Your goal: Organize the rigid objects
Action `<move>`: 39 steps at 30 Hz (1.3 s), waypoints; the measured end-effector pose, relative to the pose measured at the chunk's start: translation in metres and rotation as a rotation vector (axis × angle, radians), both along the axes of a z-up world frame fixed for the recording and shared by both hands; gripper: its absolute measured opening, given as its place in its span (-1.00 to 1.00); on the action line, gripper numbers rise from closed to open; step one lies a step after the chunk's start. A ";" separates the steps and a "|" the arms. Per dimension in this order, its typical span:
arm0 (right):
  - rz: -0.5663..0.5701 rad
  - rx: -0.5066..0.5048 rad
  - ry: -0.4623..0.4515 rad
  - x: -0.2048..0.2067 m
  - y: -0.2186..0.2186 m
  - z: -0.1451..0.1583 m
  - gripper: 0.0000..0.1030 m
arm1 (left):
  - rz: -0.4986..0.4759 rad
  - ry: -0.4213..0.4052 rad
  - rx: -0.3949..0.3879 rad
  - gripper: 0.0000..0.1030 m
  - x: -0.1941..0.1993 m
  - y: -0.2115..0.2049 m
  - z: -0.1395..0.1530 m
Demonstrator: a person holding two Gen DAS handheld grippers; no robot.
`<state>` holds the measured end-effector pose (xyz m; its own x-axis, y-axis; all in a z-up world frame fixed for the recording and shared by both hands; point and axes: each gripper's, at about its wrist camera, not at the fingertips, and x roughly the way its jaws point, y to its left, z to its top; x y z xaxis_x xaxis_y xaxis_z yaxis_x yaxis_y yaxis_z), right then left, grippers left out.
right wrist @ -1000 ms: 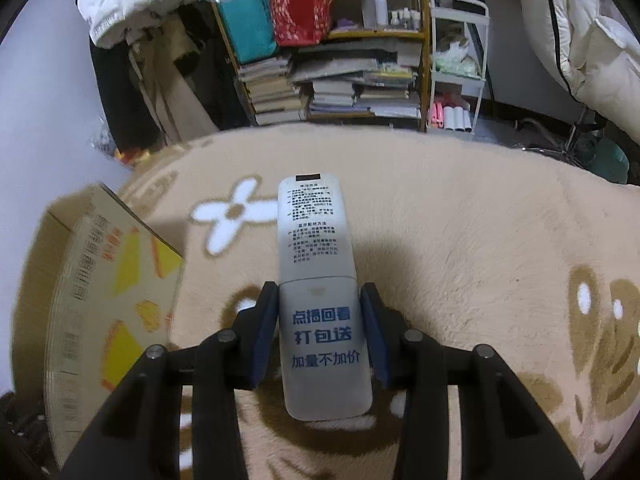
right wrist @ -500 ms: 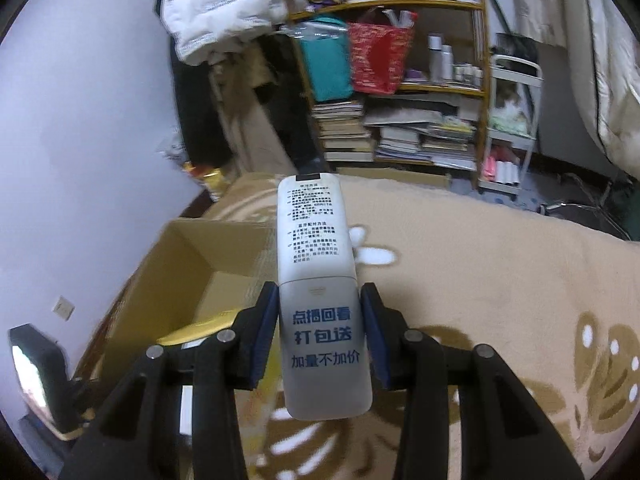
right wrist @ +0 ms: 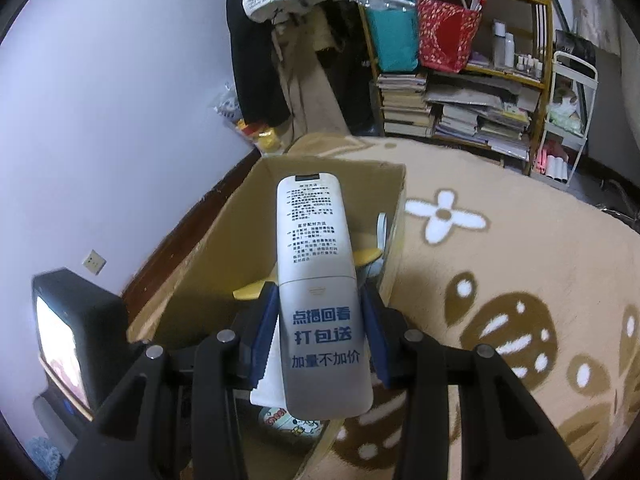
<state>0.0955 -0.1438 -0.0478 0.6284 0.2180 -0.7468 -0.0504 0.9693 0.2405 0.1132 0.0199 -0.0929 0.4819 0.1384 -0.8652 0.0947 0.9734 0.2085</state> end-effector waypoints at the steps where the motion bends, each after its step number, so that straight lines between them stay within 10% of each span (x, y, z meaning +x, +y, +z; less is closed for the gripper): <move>1: 0.002 -0.006 -0.001 0.000 0.000 0.000 -0.14 | 0.000 -0.002 0.000 -0.44 0.000 0.000 0.001; 25: -0.017 -0.022 0.036 -0.013 -0.013 0.012 -0.27 | -0.002 -0.038 -0.056 -0.45 -0.016 0.007 0.012; 39: -0.105 -0.060 -0.045 -0.070 -0.045 0.031 0.61 | -0.091 -0.107 -0.020 -0.45 -0.038 -0.008 0.044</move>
<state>0.0253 -0.1886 -0.0164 0.6784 0.1051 -0.7272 0.0428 0.9824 0.1820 0.0751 0.0116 -0.0486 0.5813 0.0733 -0.8104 0.1615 0.9657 0.2031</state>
